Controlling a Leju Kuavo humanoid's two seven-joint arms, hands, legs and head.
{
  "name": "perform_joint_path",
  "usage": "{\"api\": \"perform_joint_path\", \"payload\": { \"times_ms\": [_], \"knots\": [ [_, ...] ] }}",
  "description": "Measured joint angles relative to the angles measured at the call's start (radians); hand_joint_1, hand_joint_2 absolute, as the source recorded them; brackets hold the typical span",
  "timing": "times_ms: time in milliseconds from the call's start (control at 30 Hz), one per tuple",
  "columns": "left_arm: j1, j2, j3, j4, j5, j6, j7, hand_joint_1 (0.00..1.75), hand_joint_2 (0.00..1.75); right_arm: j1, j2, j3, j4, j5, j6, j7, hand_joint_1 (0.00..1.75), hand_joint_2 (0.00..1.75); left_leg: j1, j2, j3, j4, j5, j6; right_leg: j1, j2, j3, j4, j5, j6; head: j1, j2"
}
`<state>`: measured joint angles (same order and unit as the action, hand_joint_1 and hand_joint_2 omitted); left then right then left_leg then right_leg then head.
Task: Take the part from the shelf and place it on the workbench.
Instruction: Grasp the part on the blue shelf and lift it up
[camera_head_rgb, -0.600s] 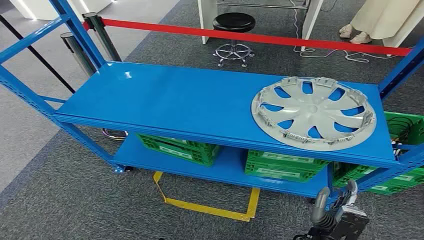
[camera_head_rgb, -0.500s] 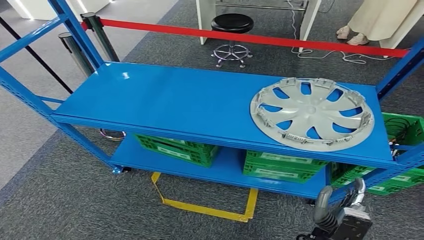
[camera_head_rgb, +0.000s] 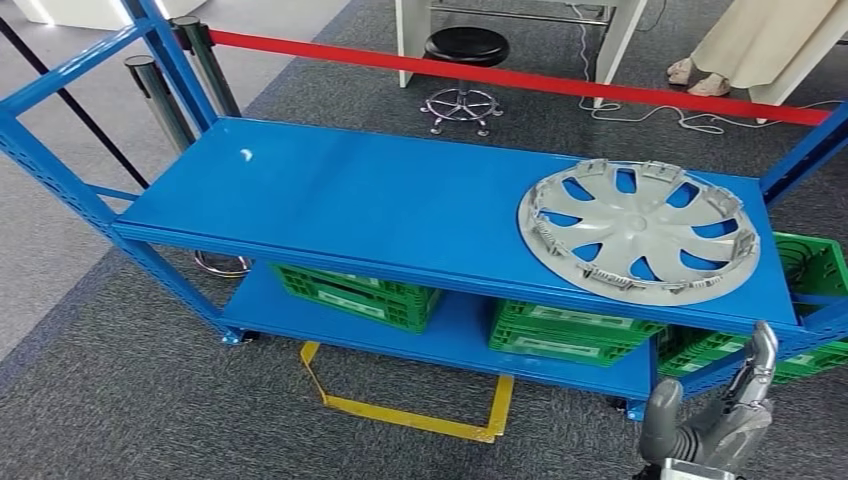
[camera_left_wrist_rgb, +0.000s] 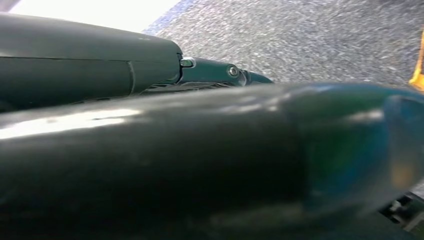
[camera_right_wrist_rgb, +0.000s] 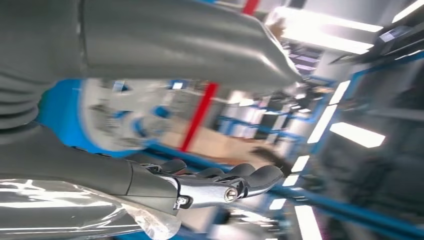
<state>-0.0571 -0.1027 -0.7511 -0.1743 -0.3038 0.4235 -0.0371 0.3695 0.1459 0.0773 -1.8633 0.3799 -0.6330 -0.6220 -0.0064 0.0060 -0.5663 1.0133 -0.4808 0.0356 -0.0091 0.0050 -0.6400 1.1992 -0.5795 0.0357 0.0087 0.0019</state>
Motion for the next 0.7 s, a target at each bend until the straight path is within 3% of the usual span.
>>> {"api": "perform_joint_path", "payload": {
  "times_ms": [67,100,200,267,367,400,433,467,567,633,700],
  "knots": [
    [-0.001,0.000,-0.002,0.000,-0.002,-0.008,-0.008,0.00,0.00,-0.005,-0.022,0.035,-0.028,0.057,-0.012,0.012,0.00,0.00,-0.002,-0.001,-0.001,0.006,-0.004,-0.006,-0.001,-0.003,0.064,-0.126,0.047,-0.004,0.000,0.000],
    [-0.001,0.000,-0.002,0.000,-0.003,-0.012,-0.011,0.00,0.00,-0.008,-0.032,0.053,-0.039,0.085,-0.019,0.021,0.00,0.00,-0.003,-0.001,-0.002,0.009,-0.004,-0.011,0.000,-0.004,0.082,-0.161,0.054,-0.009,-0.001,0.000],
    [-0.001,-0.001,-0.003,0.000,-0.005,-0.026,-0.018,0.00,0.00,-0.017,-0.058,0.105,-0.061,0.163,-0.035,0.051,0.00,0.00,-0.004,-0.001,-0.005,0.011,-0.003,-0.025,0.003,-0.003,0.090,-0.177,0.058,-0.027,-0.002,0.000],
    [-0.002,-0.001,-0.004,0.000,-0.008,-0.031,-0.022,0.00,0.00,-0.025,-0.071,0.137,-0.072,0.194,-0.038,0.075,0.00,0.00,-0.001,-0.002,-0.015,0.038,-0.025,-0.037,-0.001,-0.004,0.091,-0.180,0.062,-0.037,-0.005,0.000],
    [-0.001,-0.001,-0.009,0.000,-0.013,-0.036,-0.025,0.00,0.00,-0.034,-0.093,0.177,-0.080,0.199,-0.035,0.100,0.00,0.00,0.005,-0.003,-0.084,0.207,-0.115,-0.051,-0.003,-0.006,0.092,-0.182,0.063,-0.045,-0.011,0.000],
    [-0.001,-0.001,-0.011,0.000,-0.013,-0.039,-0.025,0.00,0.00,-0.036,-0.101,0.187,-0.081,0.198,-0.034,0.103,0.00,0.00,0.007,-0.003,-0.107,0.261,-0.134,-0.053,-0.002,-0.006,0.092,-0.181,0.063,-0.046,-0.011,0.000],
    [-0.001,-0.001,-0.013,0.000,-0.014,-0.041,-0.025,0.00,0.00,-0.037,-0.107,0.195,-0.081,0.197,-0.033,0.105,0.00,0.00,0.008,-0.003,-0.116,0.285,-0.135,-0.054,-0.002,-0.005,0.092,-0.181,0.063,-0.046,-0.011,0.000],
    [-0.001,-0.001,-0.015,0.000,-0.013,-0.043,-0.025,0.00,0.00,-0.037,-0.113,0.201,-0.081,0.195,-0.033,0.106,0.00,0.00,0.009,-0.003,-0.108,0.271,-0.116,-0.053,-0.002,-0.004,0.093,-0.181,0.063,-0.045,-0.011,0.000],
    [-0.002,0.000,-0.016,0.000,-0.012,-0.043,-0.025,0.00,0.00,-0.039,-0.125,0.217,-0.081,0.186,-0.032,0.111,0.00,0.00,0.009,-0.005,-0.022,0.088,-0.026,-0.044,-0.001,-0.002,0.097,-0.180,0.061,-0.041,-0.011,0.000],
    [-0.002,0.000,-0.017,0.000,-0.012,-0.042,-0.025,0.00,0.00,-0.040,-0.132,0.226,-0.081,0.180,-0.030,0.115,0.00,0.00,0.006,-0.007,0.008,0.018,-0.012,-0.038,0.001,-0.001,0.094,-0.179,0.061,-0.033,-0.010,0.000],
    [-0.001,0.000,-0.017,0.000,-0.012,-0.041,-0.025,0.00,0.00,-0.041,-0.137,0.232,-0.081,0.177,-0.028,0.116,0.00,0.00,0.003,-0.007,0.008,0.010,-0.013,-0.030,0.001,-0.002,0.092,-0.182,0.063,-0.022,-0.010,0.000]
  ]
}}
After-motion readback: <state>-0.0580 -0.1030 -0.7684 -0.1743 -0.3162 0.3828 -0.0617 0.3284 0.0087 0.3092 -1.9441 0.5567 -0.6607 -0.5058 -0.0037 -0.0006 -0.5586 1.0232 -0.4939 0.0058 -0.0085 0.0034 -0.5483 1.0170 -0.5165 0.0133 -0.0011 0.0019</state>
